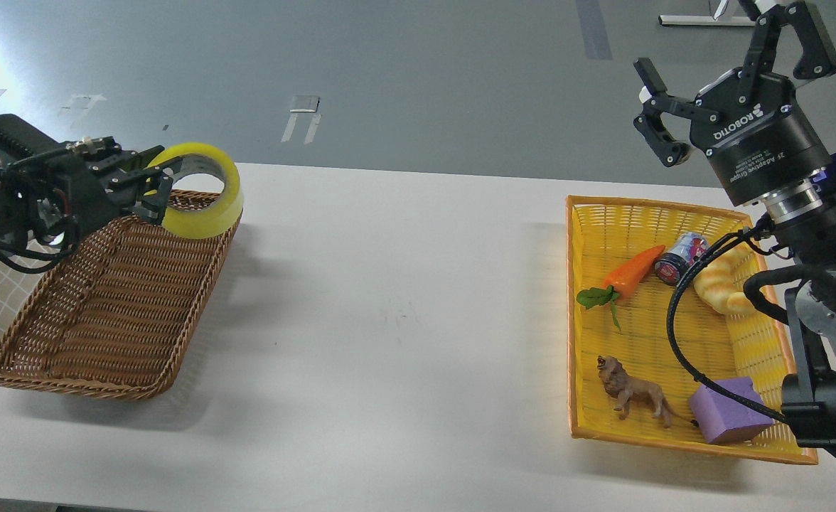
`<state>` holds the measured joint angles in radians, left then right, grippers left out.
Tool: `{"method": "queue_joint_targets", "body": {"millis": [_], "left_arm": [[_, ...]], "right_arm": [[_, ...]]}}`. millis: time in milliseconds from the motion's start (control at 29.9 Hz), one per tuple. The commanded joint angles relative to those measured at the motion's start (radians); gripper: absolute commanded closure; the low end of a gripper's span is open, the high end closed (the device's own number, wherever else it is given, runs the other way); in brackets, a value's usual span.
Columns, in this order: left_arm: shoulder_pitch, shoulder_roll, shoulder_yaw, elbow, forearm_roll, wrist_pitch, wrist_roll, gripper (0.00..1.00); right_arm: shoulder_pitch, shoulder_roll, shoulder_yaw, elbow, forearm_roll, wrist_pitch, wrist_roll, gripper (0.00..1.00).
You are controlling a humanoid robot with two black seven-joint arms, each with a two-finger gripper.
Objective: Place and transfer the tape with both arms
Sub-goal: 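Carry the tape roll with the left gripper into the wicker basket, then open the left gripper to drop the tape roll in the basket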
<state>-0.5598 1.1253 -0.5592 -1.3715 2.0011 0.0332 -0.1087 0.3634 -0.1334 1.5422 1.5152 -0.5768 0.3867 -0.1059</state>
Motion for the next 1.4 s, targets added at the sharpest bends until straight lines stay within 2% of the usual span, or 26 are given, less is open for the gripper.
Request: {"method": "queue_joint_targets", "body": {"millis": [0, 134, 301, 368, 468, 869, 1070, 1103, 1170, 1237, 1270, 1304, 1371], "left_arm": [[0.067, 0.018, -0.001, 0.064, -0.03, 0.066, -0.031, 0.92], [0.104, 0.01, 0.002, 0.155, -0.035, 0.108, -0.069, 0.92], [0.159, -0.002, 0.002, 0.293, -0.039, 0.198, -0.12, 0.91], [0.172, -0.025, 0.004, 0.357, -0.067, 0.217, -0.167, 0.9], [0.184, -0.058, 0.004, 0.397, -0.087, 0.22, -0.203, 0.9], [0.207, -0.116, 0.004, 0.431, -0.09, 0.223, -0.207, 0.89], [0.209, -0.139, 0.004, 0.44, -0.123, 0.223, -0.207, 0.84], [0.207, -0.142, 0.004, 0.445, -0.123, 0.221, -0.207, 0.82], [0.205, -0.16, 0.004, 0.474, -0.125, 0.221, -0.207, 0.71], [0.201, -0.182, 0.002, 0.508, -0.13, 0.223, -0.209, 0.49], [0.201, -0.183, 0.002, 0.508, -0.133, 0.221, -0.209, 0.43], [0.201, -0.186, 0.002, 0.509, -0.139, 0.223, -0.219, 0.3], [0.202, -0.186, 0.002, 0.509, -0.14, 0.223, -0.242, 0.26]], "right_arm": [[-0.006, 0.0, -0.001, 0.0, 0.0, 0.0, 0.0, 0.0], [-0.009, 0.001, -0.002, 0.0, -0.002, 0.0, 0.0, 0.0], [-0.023, 0.001, -0.002, 0.0, -0.002, -0.002, 0.0, 0.0], [-0.035, 0.001, -0.002, 0.0, -0.002, 0.0, 0.0, 0.0], [-0.04, 0.001, -0.002, 0.0, -0.005, -0.002, 0.0, 0.0], [-0.052, 0.003, -0.007, -0.001, -0.018, -0.002, 0.0, 0.0], [-0.072, 0.003, -0.005, 0.0, -0.018, -0.002, 0.0, 0.0], [-0.072, 0.003, -0.005, 0.0, -0.018, -0.002, 0.0, 0.0], [-0.078, 0.005, -0.005, 0.003, -0.017, -0.003, 0.0, 0.0], [-0.081, 0.003, -0.005, 0.003, -0.018, -0.002, -0.005, 0.0], [-0.084, 0.003, -0.005, 0.003, -0.018, -0.002, -0.005, 0.0], [-0.086, 0.003, -0.005, 0.003, -0.017, -0.003, -0.005, 0.0], [-0.086, 0.003, -0.005, 0.003, -0.017, -0.003, -0.005, 0.0]]}}
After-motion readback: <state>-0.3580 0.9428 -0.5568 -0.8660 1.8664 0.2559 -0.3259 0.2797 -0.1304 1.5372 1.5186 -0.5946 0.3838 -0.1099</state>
